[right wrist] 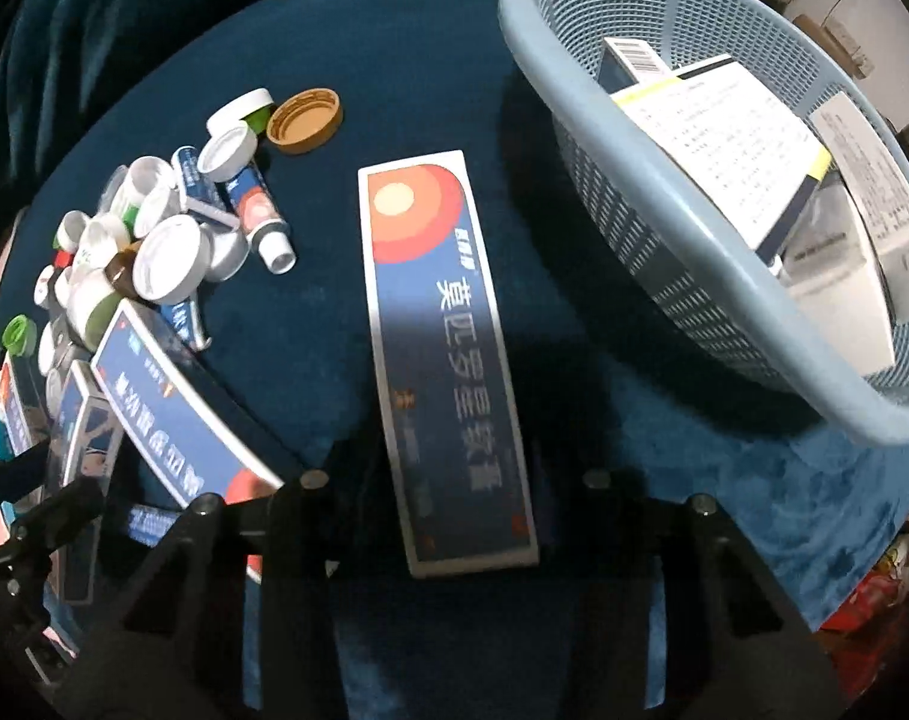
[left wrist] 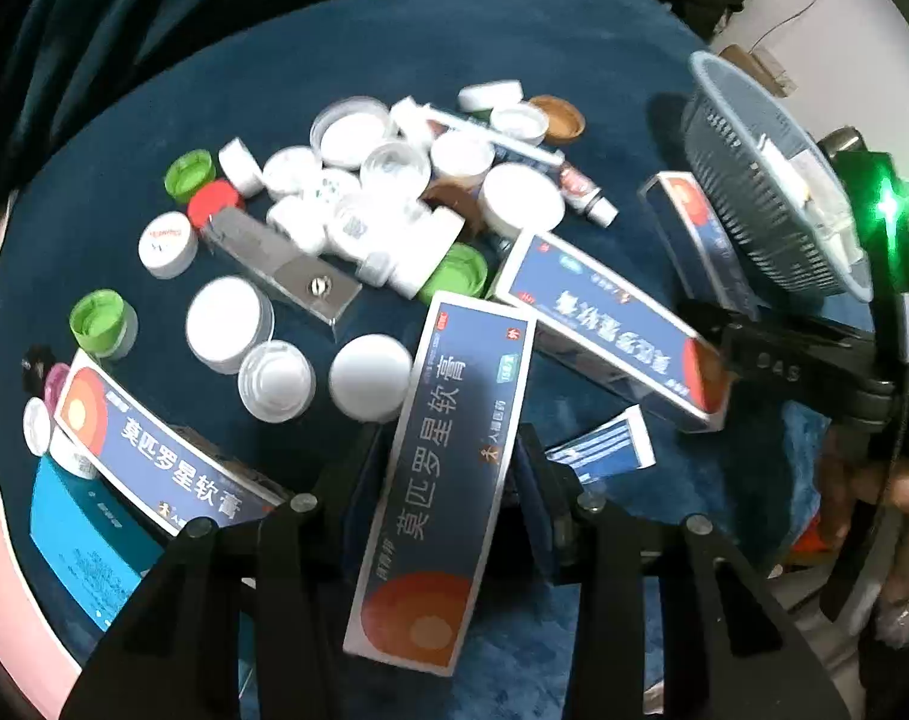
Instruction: Organize objects
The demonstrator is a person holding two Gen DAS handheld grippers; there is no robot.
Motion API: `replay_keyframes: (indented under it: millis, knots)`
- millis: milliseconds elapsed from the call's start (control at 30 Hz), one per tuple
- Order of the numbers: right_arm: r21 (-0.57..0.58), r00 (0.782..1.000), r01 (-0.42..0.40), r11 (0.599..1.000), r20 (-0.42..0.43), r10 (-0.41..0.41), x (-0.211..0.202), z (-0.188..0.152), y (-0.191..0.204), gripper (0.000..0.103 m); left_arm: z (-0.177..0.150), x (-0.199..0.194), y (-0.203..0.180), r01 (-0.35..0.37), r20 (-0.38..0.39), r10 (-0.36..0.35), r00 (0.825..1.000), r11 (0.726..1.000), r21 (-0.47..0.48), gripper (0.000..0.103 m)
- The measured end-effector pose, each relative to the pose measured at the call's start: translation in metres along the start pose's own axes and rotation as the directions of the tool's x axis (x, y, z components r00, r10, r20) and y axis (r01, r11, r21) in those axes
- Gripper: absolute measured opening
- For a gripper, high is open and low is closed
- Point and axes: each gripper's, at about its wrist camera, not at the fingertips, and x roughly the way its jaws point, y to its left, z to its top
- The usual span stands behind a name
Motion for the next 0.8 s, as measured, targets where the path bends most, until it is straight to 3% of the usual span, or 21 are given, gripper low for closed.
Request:
replay_keyframes:
  millis: [200, 433, 633, 800]
  knots:
    - [-0.025, 0.999, -0.017, 1.0, 0.042, 0.018, -0.011, 0.0, -0.002, 0.039, 0.004, -0.018, 0.003, 0.004, 0.038, -0.002, 0.999, 0.999, -0.033, 0.04]
    - [-0.008, 0.98, -0.136, 0.991, 0.146, 0.136, -0.068, 0.001, -0.013, 0.039, 0.019, -0.065, -0.005, 0.081, 0.154, -0.068, 0.986, 0.994, -0.079, 0.04]
    - [0.048, 0.949, -0.226, 0.973, 0.239, 0.208, -0.127, 0.0, -0.047, 0.039, 0.059, -0.077, -0.052, 0.138, 0.206, -0.128, 0.97, 0.99, -0.034, 0.04]
    - [0.167, 0.929, -0.257, 0.952, 0.315, 0.196, -0.137, 0.012, -0.083, 0.039, 0.087, -0.074, -0.089, 0.187, 0.217, -0.181, 0.959, 0.982, -0.008, 0.04]
